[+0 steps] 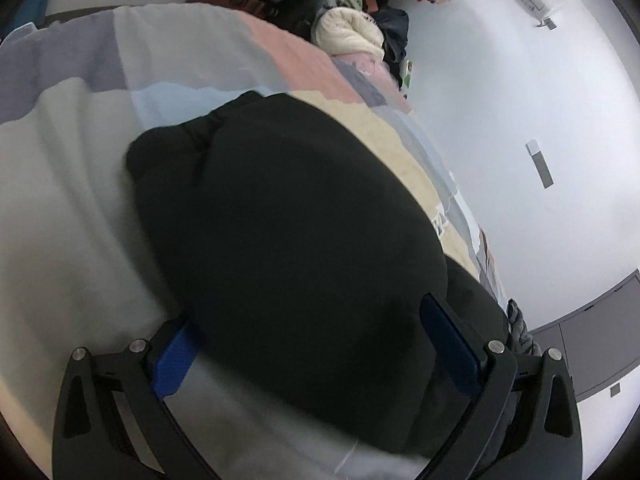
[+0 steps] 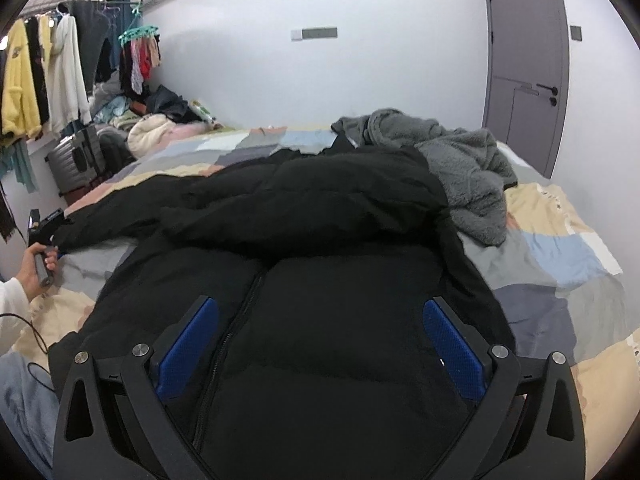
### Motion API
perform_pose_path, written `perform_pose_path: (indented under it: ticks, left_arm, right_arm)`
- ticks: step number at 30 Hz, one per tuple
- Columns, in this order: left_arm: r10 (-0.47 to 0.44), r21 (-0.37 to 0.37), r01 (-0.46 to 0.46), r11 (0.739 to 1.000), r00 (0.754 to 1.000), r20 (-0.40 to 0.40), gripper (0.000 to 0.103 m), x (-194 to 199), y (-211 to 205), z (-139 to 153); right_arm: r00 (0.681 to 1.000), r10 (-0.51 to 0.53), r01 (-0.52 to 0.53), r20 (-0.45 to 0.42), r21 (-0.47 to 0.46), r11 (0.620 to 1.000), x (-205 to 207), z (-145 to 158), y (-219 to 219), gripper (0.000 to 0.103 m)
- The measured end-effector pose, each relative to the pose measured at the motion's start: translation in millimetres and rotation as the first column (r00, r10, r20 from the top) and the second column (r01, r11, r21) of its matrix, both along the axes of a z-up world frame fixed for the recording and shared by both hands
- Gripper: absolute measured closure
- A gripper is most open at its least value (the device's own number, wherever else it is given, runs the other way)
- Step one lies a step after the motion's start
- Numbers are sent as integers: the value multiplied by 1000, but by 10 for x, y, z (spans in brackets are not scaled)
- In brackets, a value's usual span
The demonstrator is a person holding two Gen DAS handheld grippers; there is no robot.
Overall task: Fold large clothes
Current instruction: 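Grasp the other sleeve cuff with the left tool and lift it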
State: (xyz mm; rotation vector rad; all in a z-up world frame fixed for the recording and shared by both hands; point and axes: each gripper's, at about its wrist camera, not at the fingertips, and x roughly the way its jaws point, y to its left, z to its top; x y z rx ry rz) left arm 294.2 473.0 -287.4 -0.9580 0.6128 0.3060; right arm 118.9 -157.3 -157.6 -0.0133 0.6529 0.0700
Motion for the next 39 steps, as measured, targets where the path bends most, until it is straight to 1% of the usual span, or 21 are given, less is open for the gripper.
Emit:
perform_pose_path:
  ticks: [3,6,8,9,10,11,12,13,14,15,16,17,20,24,27,31,35,38,39]
  left_arm:
    - [27,27,-27,999,999,19,5,71,-20,-8]
    - [49,43,-50,998,999,22,12,135,-17,-15]
    - [46,70,-47,996,999,14,24,175,-24,-8]
    - [39,85,-39,996,999,4,27,193,-24,-1]
    - [30,98,-30,995,1000,-2,33,206,-35,21]
    - [28,99,-27,995,1000,-3,42,190,-23,28]
    - [24,100,-24,995,1000,-4,47,187,-28,57]
    - [21,101,-21,995,1000,-3,58,187,-29,80]
    - [20,108,-19,994,1000,-5,66,186,-36,118]
    - [19,121,-18,992,1000,-9,70,175,-46,164]
    - [15,135,-14,991,1000,-10,78,154,-67,236]
    - [13,145,-12,989,1000,-9,82,133,-77,295]
    - [27,174,-26,984,1000,-6,88,62,-109,483]
    - [49,221,-54,974,998,29,92,-80,-146,817]
    - [49,263,-59,963,998,44,94,-147,-212,1076]
    - [29,326,-45,944,998,54,95,-202,-393,1415]
    - [-6,397,-18,917,998,59,95,-243,-627,1808]
    - [-30,404,-3,915,997,74,95,-268,-810,2112]
    - [-42,416,5,910,996,81,95,-267,-888,2236]
  right_arm:
    - [1000,0,0,-18,-8,1000,53,-41,26,0]
    - [1000,-5,5,-23,-16,1000,88,-56,46,0]
    - [1000,-12,11,-23,-21,1000,102,-50,48,0]
    - [1000,-13,12,-22,-22,1000,109,-49,45,0]
    - [1000,-14,14,-22,-25,1000,104,-48,49,0]
    - [1000,-16,16,-23,-30,999,98,-47,51,0]
    - [1000,-17,16,-23,-32,999,98,-45,51,0]
    - [1000,-18,17,-22,-35,999,95,-42,56,0]
    - [1000,-21,20,-18,-39,999,81,-33,56,0]
    - [1000,-23,22,-15,-41,999,77,-26,63,0]
    - [1000,-24,24,-10,-44,999,62,-15,62,0]
    - [1000,-26,25,-6,-45,999,47,-3,62,0]
    - [1000,-24,24,5,-45,999,11,26,48,0]
    - [1000,-23,23,13,-39,999,-38,63,13,0]
    - [999,-21,22,28,-41,999,-101,94,-17,0]
    - [998,-21,23,54,-33,999,-183,153,-61,0]
    - [997,-23,25,78,-26,999,-235,200,-103,0]
    - [995,-26,28,91,-18,999,-232,219,-141,0]
    - [995,-30,31,91,-18,999,-232,215,-143,0]
